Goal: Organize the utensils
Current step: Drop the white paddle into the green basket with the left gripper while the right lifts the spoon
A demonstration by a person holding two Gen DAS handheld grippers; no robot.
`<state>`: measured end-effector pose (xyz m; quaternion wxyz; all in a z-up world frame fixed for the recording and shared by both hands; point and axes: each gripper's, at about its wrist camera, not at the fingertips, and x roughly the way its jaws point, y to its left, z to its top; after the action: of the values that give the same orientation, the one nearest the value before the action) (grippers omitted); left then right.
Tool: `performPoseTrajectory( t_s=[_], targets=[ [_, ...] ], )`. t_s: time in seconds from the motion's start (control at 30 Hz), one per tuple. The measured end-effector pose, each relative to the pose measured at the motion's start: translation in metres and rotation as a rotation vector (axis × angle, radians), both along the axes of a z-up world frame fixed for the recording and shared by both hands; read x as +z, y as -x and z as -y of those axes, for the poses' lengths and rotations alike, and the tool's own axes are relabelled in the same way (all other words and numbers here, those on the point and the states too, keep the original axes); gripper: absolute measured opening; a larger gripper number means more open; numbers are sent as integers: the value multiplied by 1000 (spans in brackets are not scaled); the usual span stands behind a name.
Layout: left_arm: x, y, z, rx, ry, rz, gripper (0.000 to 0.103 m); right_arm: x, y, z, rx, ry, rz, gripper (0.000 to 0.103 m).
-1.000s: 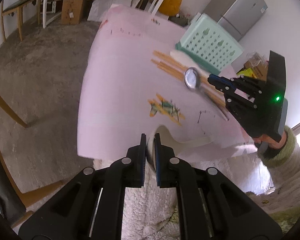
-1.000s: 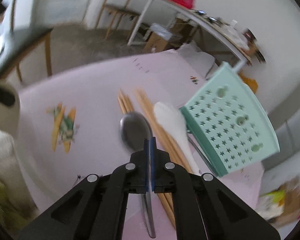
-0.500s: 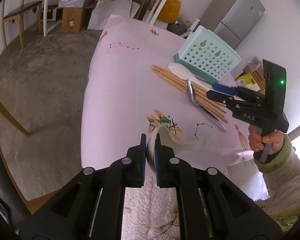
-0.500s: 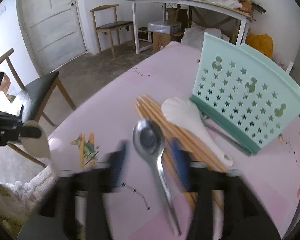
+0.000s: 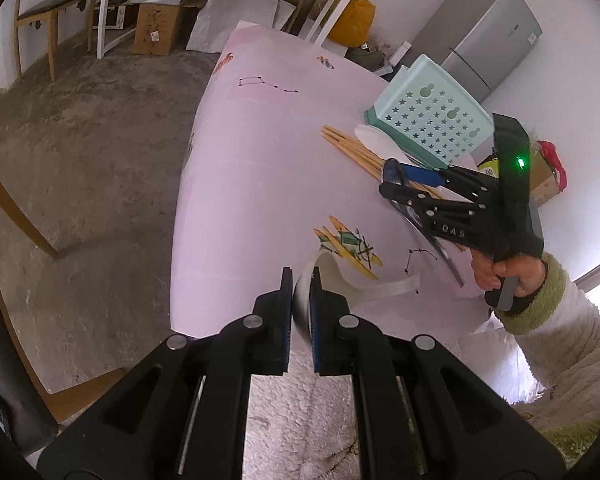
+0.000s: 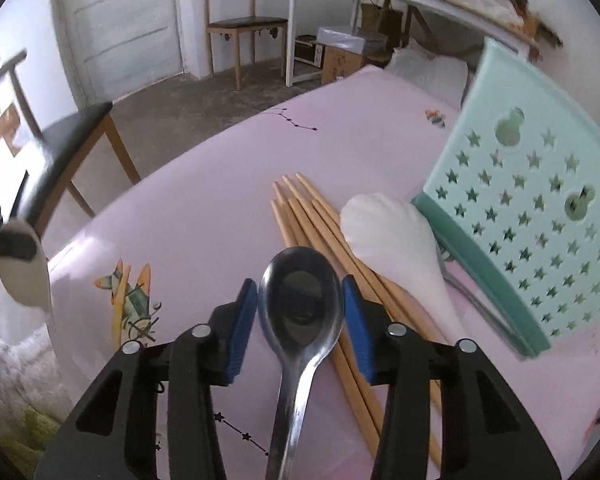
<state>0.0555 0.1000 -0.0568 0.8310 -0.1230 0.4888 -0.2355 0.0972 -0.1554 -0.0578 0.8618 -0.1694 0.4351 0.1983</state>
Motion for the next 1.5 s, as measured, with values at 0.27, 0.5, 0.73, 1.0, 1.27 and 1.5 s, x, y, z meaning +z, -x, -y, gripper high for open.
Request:
performPoseTrajectory(
  t_s=[0.27,0.5,0.73,1.0,1.27,1.5],
  targets=[
    [-8,-5,-5,7,16,-20,7,0,24,-42,107,221,126,42],
    [-10,-7,-11,22,14,-22,6,5,31,-53,128,247,157,42],
    [8,-5,-23,64,16,31,7,39,35,-26,-22,146,230,41],
    [63,-20,-30,94,40,198,7,84,61,27,-282,-9,349,41],
    [152,-66,18,39,18,491,7,99,83,70,-457,-118,418,40],
    [193,-108,117,-107,-239,691,7,106,96,96,-506,-180,465,40]
  ],
)
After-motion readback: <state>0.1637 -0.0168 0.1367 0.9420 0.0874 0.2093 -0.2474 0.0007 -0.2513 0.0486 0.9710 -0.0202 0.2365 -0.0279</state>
